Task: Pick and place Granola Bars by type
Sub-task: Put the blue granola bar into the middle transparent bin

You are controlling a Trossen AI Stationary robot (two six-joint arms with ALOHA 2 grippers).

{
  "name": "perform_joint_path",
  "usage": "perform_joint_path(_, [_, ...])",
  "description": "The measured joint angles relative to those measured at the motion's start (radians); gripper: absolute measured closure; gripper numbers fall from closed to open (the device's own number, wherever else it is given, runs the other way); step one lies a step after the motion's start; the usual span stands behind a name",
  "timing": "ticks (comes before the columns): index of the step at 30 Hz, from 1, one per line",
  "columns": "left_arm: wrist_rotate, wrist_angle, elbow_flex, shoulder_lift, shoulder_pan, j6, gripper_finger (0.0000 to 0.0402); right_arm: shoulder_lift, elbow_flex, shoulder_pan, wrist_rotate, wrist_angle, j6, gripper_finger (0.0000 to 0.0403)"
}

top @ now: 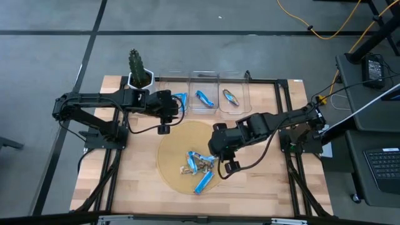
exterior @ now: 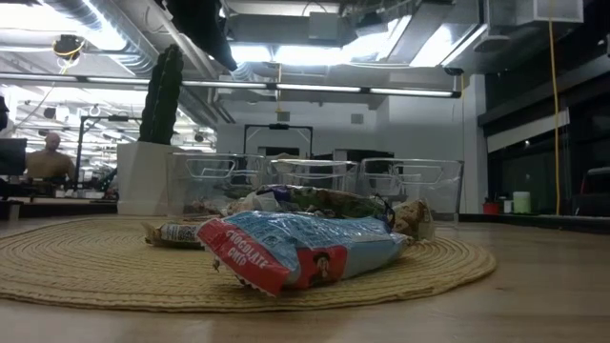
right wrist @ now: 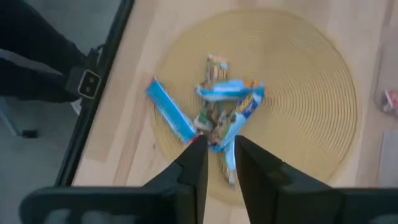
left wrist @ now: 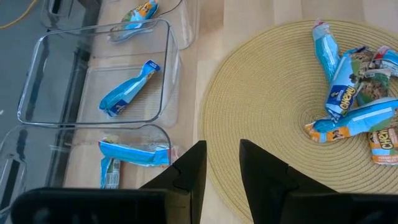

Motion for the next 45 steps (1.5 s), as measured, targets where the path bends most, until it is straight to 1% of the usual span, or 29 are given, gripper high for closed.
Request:
perform_joint_path(5, [0.000,0.000,0.000,0.000,0.000,-0.036,0.0313,0.020,0.000,0.000,-0.001,0.037,-0.029,0.0318])
perform_joint_path(7, [0.000,0.000,0.000,0.000,0.000,-0.053,0.0313,0.046,0.000,0.000,-0.001,0.044,-0.029,0.0308])
perform_joint_path(9, [0.000,0.000,0.000,0.000,0.000,-0.065,0.0313,0.071,0.000,0.000,-0.004,0.045,-0.024,0.0287])
perform_joint_path(15, [-0.001,0.007,0.000,0.000,0.000,-0.064,0.0313,0.164,-0.001,-0.009,-0.007,0.048,0.023,0.0201])
perform_joint_path(18, [0.000,0.006,0.000,0.000,0.000,-0.049,0.0313,0.190,-0.001,-0.026,-0.012,0.069,0.059,0.0172])
perform_joint_path(20, [0.004,0.006,0.000,0.000,0.000,-0.037,0.0313,0.203,-0.001,-0.039,-0.011,0.077,0.082,0.0160])
perform_joint_path(25, [0.004,0.007,0.000,0.000,0.000,-0.003,0.0313,0.234,0.000,-0.072,-0.011,0.122,0.160,0.0154])
perform_joint_path(31, [0.003,0.005,0.000,0.000,0.000,0.055,0.0313,0.322,0.000,-0.085,-0.009,0.181,0.365,0.0158])
perform_joint_path(37, [0.003,0.001,0.000,0.000,0.000,0.112,0.0313,0.406,0.000,-0.084,-0.010,0.173,0.520,0.0158])
perform_joint_path(41, [0.003,-0.001,0.000,0.000,0.000,0.116,0.0313,0.432,0.000,-0.084,0.019,0.142,0.573,0.0158])
perform_joint_path(45, [0.003,-0.001,0.000,0.000,0.000,0.138,0.0313,0.446,0.000,-0.084,0.040,0.112,0.580,0.0159])
